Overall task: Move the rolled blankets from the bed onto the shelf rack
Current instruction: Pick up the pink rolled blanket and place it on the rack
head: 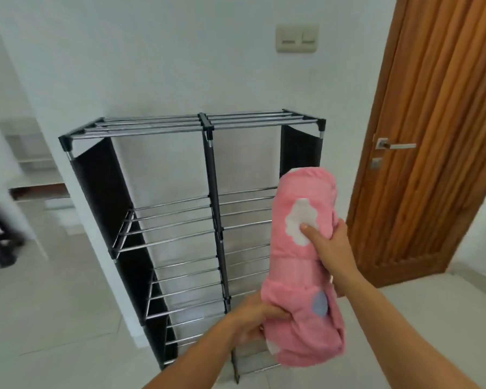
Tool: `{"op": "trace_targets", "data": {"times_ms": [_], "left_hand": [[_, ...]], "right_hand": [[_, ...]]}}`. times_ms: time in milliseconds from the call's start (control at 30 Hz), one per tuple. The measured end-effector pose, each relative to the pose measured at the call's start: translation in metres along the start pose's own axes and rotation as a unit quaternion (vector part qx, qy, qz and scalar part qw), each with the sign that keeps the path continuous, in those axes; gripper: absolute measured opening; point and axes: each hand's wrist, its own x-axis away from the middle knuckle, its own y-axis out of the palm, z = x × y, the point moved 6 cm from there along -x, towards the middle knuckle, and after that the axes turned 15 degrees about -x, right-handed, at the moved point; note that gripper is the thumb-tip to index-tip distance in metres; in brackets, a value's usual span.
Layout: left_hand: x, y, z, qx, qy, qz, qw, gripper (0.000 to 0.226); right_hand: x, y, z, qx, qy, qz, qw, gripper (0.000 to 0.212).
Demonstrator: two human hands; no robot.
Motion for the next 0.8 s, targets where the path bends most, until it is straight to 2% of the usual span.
{"op": "trace_targets", "data": {"times_ms": [167,333,467,667,800], "left_hand": [[-0.064,-0.057,0.019,0.019,-0.006,0.006,1.0,0.036],[-0.122,-0.096,0.061,0.029,0.019,0.013,0.999,0.043],[-0.155,-0.11,0.086,0.052,0.031,0.028,0.998,0.053],[-0.191,-0.131,0.122,0.105,0.057,0.045,0.992,0.028],[-0.206,-0.132,0.136,0.15,0.045,0.049,0.986,0.024]], "right_hand": [[-0.083,0.045,0.019,0.061,-0.007,0.002,0.998,0.083],[-0.167,0.076,0.02,0.119,0.001,0.009,0.993,0.095],[-0.217,0.091,0.018,0.154,0.014,0.002,0.988,0.095],[-0.27,0.113,0.007,0.169,0.04,-0.02,0.985,0.08],[-0.285,0.119,0.014,0.187,0.08,-0.046,0.978,0.08]]}}
